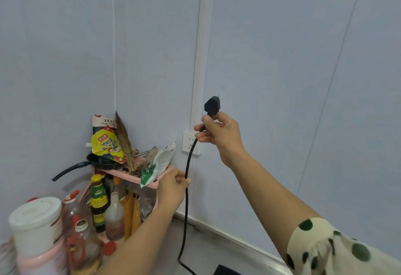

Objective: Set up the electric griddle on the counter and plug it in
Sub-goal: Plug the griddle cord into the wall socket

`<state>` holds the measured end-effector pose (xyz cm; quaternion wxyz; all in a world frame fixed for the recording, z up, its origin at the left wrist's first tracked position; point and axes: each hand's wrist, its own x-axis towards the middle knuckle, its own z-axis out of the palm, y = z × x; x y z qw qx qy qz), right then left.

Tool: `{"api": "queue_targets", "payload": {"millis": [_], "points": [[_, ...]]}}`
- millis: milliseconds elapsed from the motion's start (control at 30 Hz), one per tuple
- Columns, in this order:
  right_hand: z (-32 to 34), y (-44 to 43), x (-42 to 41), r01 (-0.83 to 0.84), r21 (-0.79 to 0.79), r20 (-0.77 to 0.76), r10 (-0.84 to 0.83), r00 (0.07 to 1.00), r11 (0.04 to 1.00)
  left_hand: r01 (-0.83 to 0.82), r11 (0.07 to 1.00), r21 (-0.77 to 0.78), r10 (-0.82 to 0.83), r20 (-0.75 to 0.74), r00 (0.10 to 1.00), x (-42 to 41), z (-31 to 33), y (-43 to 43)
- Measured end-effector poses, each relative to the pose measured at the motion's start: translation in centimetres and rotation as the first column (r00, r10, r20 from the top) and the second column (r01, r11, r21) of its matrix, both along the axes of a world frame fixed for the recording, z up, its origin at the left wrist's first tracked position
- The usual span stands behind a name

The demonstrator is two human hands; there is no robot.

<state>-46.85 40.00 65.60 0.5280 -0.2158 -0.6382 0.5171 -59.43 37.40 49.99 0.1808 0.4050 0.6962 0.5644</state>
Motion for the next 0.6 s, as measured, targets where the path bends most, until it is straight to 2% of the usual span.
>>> {"api": "queue_targets", "payload": {"millis": [400,500,600], "points": [[-2.6,6.2,-4.5,0.061,-0.055,0.003,-0.061,0.998,0.997,0.069,0.994,-0.086,-0.081,-0.138,0.987,-3.5,-3.1,4.2],[-4.3,8.4,-6.1,0.073,-0.076,0.016,-0.072,0.997,0.994,0.051,0.989,-0.139,-0.068,-0.119,0.991,-5.0,-5.1,5.5],[-6.5,10.2,-7.4,0.086,-0.101,0.043,-0.082,0.996,0.991,-0.018,0.979,-0.205,-0.021,-0.187,0.982,-6.3,-6.8,6.2]]}}
